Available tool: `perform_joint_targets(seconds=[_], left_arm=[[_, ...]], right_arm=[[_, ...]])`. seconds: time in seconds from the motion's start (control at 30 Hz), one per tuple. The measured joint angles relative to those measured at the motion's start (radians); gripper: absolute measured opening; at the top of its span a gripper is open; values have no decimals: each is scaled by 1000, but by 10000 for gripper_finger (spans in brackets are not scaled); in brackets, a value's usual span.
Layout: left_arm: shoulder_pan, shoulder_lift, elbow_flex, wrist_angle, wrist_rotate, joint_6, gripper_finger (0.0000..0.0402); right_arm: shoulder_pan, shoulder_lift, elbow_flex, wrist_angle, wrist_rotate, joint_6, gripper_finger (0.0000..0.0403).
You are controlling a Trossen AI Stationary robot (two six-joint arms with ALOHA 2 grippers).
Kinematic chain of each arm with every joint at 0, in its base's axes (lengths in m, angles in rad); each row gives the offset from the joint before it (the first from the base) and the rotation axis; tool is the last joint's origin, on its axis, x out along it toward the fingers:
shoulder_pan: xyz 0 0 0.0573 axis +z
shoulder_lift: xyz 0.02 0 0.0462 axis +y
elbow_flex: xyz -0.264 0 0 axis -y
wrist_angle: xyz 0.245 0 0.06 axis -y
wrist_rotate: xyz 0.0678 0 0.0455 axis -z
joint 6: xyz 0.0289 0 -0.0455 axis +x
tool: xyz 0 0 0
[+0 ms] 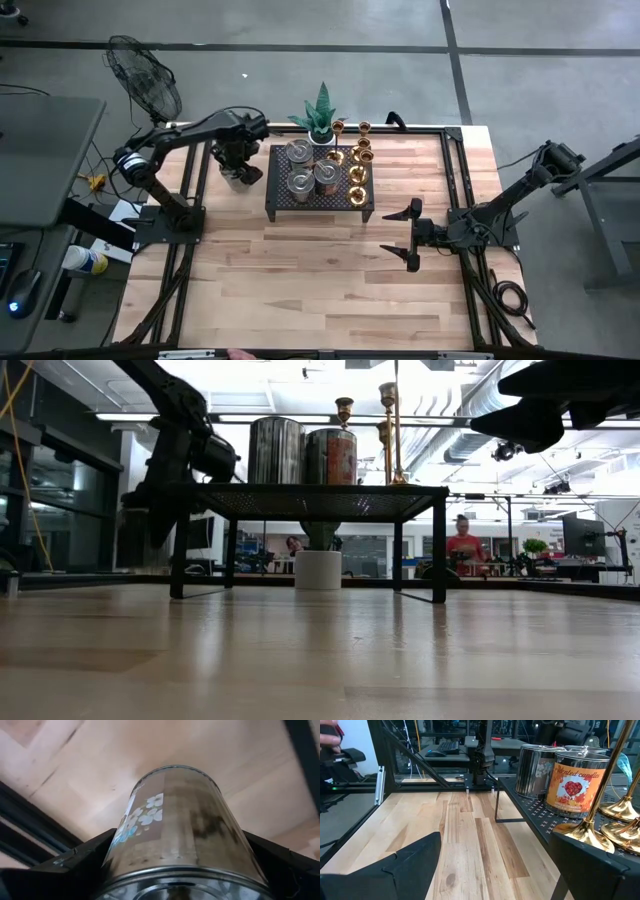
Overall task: Pick & Place candle stick holders
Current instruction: Put the silver scented candle on the shelf
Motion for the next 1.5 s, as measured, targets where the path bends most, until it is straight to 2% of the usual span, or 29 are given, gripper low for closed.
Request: perform_joint_targets(seconds=[0.3,0.67,1.03,1.17,1.5], left_arm=[[0,-1,154,-126,-1,7,359],[-7,-1,358,-304,-1,90,359],[-77,-3,552,-350,26,84,360],[-120,-3,586,-345,60,78,360],[-218,-3,594,-299,61,5,360]], right_arm=[[0,0,0,0,0,0,362],[0,0,0,0,0,0,362],[0,0,0,0,0,0,362],[0,0,0,0,0,0,362],[0,0,0,0,0,0,362]])
